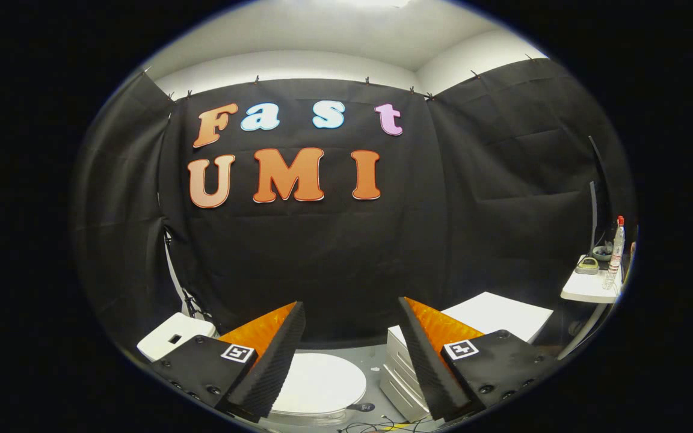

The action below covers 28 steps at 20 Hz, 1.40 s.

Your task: Open the toilet lid.

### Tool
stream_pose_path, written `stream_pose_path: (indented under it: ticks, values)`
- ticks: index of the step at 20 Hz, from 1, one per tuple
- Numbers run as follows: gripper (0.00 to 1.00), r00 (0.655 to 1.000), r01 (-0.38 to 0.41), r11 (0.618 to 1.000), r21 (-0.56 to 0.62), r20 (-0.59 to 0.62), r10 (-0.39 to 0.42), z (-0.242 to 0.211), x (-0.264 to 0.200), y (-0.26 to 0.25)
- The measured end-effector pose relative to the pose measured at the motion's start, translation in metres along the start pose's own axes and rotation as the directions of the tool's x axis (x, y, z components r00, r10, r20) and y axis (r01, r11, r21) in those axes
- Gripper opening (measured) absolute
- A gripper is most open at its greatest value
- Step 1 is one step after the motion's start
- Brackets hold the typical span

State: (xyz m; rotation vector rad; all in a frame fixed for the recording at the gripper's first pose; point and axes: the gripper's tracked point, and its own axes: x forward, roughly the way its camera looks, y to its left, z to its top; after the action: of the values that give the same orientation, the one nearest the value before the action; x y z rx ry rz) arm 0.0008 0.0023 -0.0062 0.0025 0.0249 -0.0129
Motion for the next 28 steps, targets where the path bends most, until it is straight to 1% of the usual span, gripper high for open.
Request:
stream_pose_path:
  ticks: [7,12,19,23,25,28]
  values:
    - [0.99,1.0,0.002,1.0,0.0,0.002,-0.002,-0.007,0.005,-0.004]
    - [0.99,1.0,0.017,1.0,0.011,0.006,-0.017,-0.03,0.017,-0.017]
    - [0.99,0.998,0.053,0.997,0.058,-0.026,-0.052,-0.094,0.034,-0.044]
    - [0.96,0.998,0.055,0.987,0.148,-0.044,-0.049,-0.137,0.042,-0.049]
    - [0.97,0.996,0.077,0.981,0.18,-0.063,-0.066,-0.167,0.049,-0.057]
    - [0.98,0.99,0.105,0.978,0.18,-0.117,-0.084,-0.22,0.049,-0.064]
